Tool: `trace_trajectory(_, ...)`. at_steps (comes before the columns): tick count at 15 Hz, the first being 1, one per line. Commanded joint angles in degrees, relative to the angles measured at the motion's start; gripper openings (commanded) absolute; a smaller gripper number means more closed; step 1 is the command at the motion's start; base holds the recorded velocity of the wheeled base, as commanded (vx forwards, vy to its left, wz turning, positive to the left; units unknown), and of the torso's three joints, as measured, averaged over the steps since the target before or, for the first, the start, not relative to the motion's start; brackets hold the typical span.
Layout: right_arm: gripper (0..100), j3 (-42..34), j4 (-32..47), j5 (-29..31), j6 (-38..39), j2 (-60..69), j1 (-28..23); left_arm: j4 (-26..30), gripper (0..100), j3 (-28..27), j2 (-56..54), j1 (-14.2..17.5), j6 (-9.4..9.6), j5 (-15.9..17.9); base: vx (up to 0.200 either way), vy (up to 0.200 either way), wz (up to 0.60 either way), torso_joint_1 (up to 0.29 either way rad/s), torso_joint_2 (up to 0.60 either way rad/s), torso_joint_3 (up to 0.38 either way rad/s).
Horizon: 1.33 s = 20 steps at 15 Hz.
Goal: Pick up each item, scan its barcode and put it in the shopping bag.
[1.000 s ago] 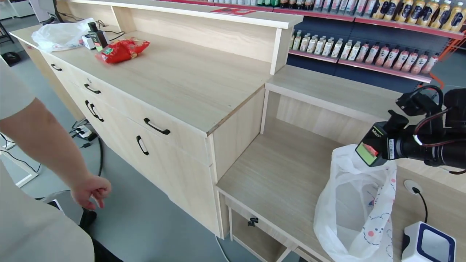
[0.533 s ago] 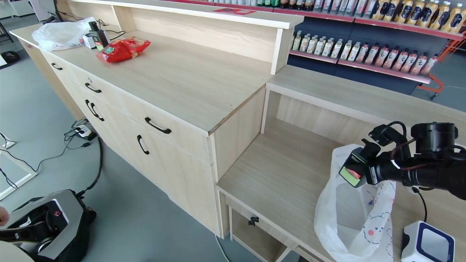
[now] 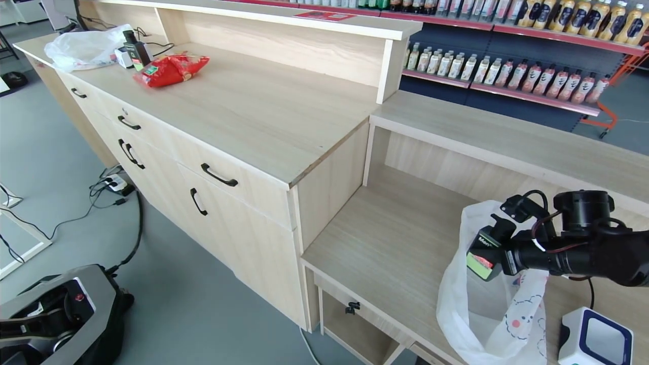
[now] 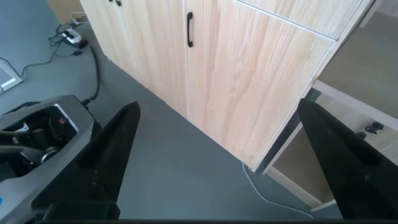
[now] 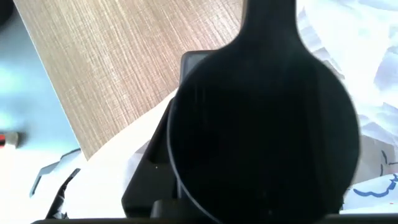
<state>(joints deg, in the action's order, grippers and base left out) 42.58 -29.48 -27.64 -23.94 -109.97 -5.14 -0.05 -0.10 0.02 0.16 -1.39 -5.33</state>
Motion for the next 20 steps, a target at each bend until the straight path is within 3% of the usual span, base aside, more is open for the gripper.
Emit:
trace_trajectory(1, 0, -0.57, 0.03, 0.04, -1.72, -0.86, -0.13, -0.04, 100, 0.01, -0.02, 0.02, -0.02, -0.03, 0.0, 0.0, 0.0, 0.0, 0.0, 0.0)
trace_trajectory(10, 0, -3.38, -2.52, -3.39, -3.83, -4.64, -0.13, -0.04, 100, 0.01, -0.02, 0.02, -0.02, -0.03, 0.0, 0.0, 0.0, 0.0, 0.0, 0.0)
trace_trajectory(16, 0, -3.73, -10.95, -6.64, -6.47, -9.82, 0.05, -0.04, 100, 0.01, -0.02, 0.02, -0.02, -0.03, 0.0, 0.0, 0.0, 0.0, 0.0, 0.0)
trace_trajectory(20, 0, -4.35, -11.57, -6.82, -8.75, -10.79, -0.13, -0.04, 100, 0.01, -0.02, 0.02, -0.02, -0.03, 0.0, 0.0, 0.0, 0.0, 0.0, 0.0)
